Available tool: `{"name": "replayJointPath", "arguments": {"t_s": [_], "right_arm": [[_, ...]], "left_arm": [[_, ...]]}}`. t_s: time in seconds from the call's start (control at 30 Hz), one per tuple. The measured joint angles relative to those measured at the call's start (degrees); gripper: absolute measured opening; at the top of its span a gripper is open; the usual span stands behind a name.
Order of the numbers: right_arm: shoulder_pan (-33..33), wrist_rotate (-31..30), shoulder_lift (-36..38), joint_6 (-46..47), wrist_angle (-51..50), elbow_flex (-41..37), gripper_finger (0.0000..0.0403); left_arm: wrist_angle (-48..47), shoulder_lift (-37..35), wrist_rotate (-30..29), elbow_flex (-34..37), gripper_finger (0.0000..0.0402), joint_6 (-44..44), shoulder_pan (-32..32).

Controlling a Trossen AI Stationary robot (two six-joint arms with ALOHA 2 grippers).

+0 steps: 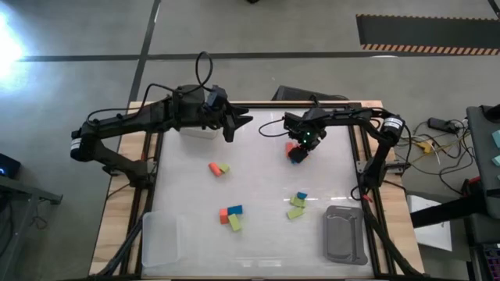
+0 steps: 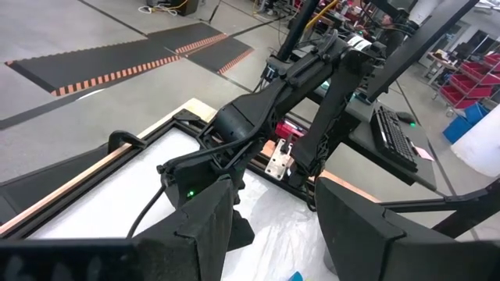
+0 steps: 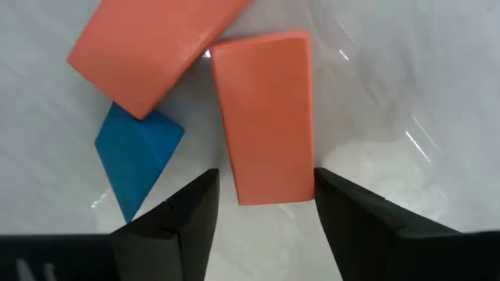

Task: Sort & place blocks by color
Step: Put the orange block into the black bin

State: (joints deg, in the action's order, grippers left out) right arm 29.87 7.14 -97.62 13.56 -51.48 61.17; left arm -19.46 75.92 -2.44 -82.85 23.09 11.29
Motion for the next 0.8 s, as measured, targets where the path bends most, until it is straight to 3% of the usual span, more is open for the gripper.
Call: {"name": "replayJointPath", "arguments": {"t_s": [0.3,0.8], "right_arm": [[0.02,0.00,0.00,1.46,0.57,0.22,0.0120],[0.52,0.39,3.83,3.84,-1.07,0.74,0.0124]], "left_arm": [[0.00,0.00,-0.02,0.00,0.0166,0.01,0.00],[0.01,0.02,-0.01,0.00,0.0166,0.02,0.00]]}}
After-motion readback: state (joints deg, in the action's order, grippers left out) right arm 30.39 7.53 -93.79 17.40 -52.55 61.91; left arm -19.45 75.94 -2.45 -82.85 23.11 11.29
